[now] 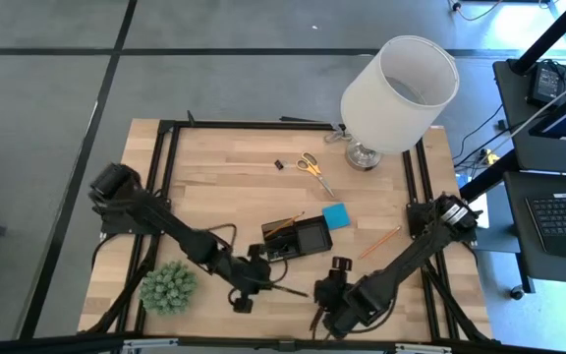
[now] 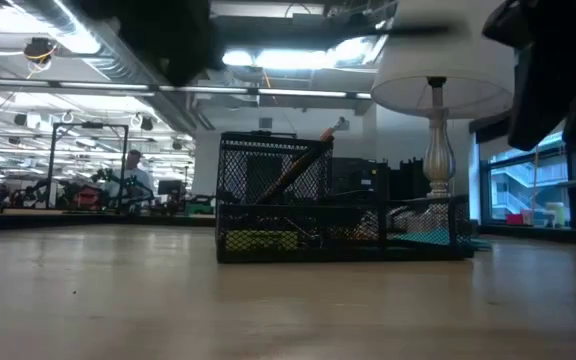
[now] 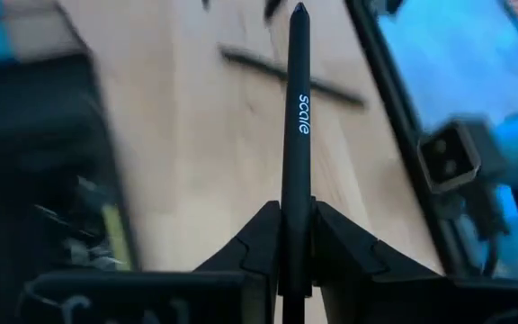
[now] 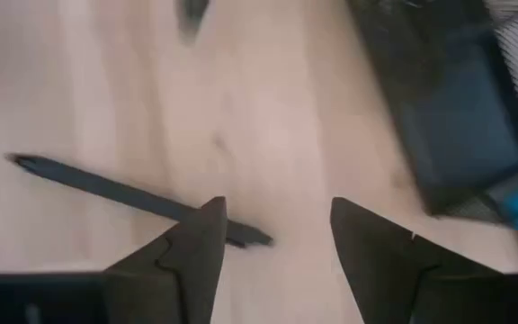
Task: Pick and place office supplies into organizer
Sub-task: Put the top black pen into the desk organizer
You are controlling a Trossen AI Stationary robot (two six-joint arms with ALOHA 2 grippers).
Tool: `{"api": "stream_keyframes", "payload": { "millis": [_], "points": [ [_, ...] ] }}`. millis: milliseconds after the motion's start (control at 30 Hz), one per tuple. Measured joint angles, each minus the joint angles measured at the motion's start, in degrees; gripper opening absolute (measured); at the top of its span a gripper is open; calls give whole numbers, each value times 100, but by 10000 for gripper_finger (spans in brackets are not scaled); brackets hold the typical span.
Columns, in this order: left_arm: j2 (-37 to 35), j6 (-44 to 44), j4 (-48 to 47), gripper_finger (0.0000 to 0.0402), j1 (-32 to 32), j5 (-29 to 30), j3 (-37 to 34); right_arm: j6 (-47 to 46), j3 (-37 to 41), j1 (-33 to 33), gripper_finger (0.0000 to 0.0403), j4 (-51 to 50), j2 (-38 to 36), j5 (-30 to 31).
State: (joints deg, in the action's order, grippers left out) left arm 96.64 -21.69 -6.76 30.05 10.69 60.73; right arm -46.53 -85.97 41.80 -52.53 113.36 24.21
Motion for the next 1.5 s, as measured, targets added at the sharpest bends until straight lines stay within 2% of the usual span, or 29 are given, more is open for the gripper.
{"api": "stream_keyframes", "payload": {
  "millis": [267, 467, 633, 800, 1000, 1233, 1500],
  "points": [
    [-1192, 197, -1219, 48, -441, 404, 2, -654, 17, 60, 204, -893, -11, 318],
    [-1388, 136, -2518, 47, -999, 240, 298, -728, 17, 54, 204, -1003, -11, 324],
    [-1172, 133, -3670, 48, -1359, 165, 891, -727, 17, 22, 204, -1000, -13, 370],
    [-912, 210, -4370, 48, -1596, 121, 1434, -725, 17, 20, 204, -988, -15, 443],
    [-440, 577, -5037, 48, -1644, -26, 2115, -725, 17, 20, 204, -984, -17, 483],
    [354, 666, -6231, 48, -1674, 203, 2896, -723, 17, 20, 204, -965, -20, 483],
    [1064, 1055, -6359, 49, -1705, 333, 3378, -723, 17, 20, 204, -870, -22, 483]
  ]
}}
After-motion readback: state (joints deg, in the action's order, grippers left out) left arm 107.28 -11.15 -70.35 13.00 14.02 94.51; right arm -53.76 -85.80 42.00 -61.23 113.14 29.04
